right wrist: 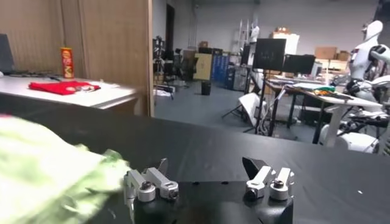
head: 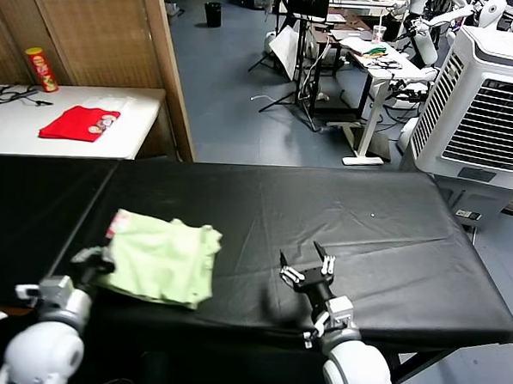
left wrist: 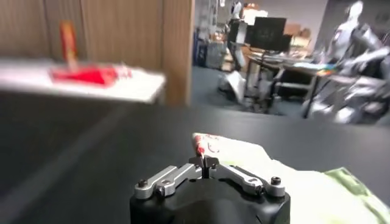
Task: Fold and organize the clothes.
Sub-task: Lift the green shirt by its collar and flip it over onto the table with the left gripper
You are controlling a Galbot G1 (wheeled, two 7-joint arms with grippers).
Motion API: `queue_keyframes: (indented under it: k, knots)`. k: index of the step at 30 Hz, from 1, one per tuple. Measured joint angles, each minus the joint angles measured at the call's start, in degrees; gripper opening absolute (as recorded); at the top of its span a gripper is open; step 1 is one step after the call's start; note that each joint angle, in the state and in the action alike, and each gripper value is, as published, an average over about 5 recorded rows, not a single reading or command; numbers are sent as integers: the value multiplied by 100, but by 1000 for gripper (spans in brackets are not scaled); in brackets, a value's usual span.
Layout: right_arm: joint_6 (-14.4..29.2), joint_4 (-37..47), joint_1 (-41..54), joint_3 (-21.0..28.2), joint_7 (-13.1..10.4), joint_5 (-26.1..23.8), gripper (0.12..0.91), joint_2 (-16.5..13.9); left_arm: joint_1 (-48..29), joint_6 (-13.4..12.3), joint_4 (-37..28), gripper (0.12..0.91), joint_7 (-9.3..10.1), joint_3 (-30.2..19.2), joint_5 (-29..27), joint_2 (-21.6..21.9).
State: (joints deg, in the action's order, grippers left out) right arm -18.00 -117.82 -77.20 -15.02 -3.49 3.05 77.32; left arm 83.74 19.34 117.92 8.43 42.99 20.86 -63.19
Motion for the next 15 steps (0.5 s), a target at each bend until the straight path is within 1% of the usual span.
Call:
queue_keyframes:
  k: [4,7,9,11,15]
  knots:
    - [13,17,-20,20,-3,-26,798,25,3,-30,65,138,-2,375,-349,569]
    - [33,24,-73,34,-2,-74,798,48,2,19,247,138,13,433,-531,747]
    - [49,9,-123,32,0,-112,798,57,-24,97,391,138,49,345,-527,740]
    - [63,-20,-176,15,2,-138,798,59,-67,182,537,138,95,158,-366,651]
    - [98,-98,-298,-59,4,-157,798,58,-221,349,696,138,211,-355,327,348]
